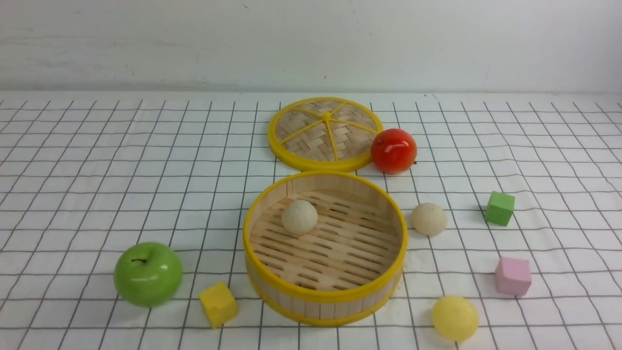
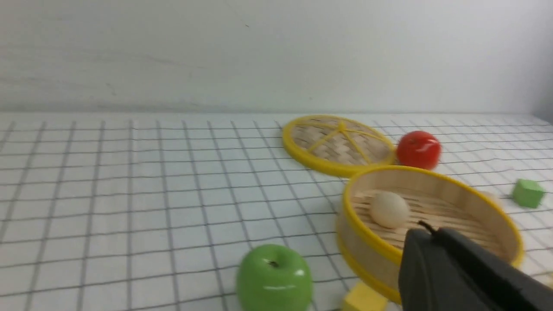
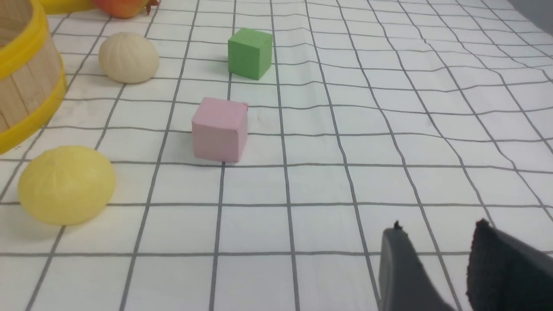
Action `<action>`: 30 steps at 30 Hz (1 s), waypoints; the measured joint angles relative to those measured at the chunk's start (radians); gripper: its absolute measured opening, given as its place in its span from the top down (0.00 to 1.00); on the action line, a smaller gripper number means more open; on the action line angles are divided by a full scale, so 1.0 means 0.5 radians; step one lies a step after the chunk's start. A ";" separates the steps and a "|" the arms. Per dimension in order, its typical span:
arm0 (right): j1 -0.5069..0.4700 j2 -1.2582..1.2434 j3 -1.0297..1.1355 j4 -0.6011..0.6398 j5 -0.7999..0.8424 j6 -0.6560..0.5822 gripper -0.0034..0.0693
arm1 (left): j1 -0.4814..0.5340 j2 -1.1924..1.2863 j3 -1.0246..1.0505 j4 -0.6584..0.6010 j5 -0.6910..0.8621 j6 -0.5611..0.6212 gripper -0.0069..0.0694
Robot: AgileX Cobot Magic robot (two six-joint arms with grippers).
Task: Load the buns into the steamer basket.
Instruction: Use the right arm to grab a steamed stuffed bun
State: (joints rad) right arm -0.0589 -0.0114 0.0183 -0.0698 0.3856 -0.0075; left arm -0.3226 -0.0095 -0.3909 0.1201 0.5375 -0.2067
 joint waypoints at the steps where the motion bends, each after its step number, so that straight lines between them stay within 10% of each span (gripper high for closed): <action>1: 0.000 0.000 0.000 0.000 0.000 0.000 0.62 | 0.018 0.000 0.022 0.013 -0.035 0.000 0.93; 9: 0.000 0.000 0.000 0.000 0.000 0.000 0.62 | 0.483 0.000 0.554 -0.011 -0.303 -0.049 0.93; 30: 0.000 0.000 0.000 0.000 0.000 0.000 0.62 | 0.517 -0.002 0.843 -0.063 -0.316 -0.210 0.93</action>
State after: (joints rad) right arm -0.0589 -0.0114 0.0183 -0.0698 0.3856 -0.0075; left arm -0.0639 -0.0103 0.0305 0.0885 0.3794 -0.3118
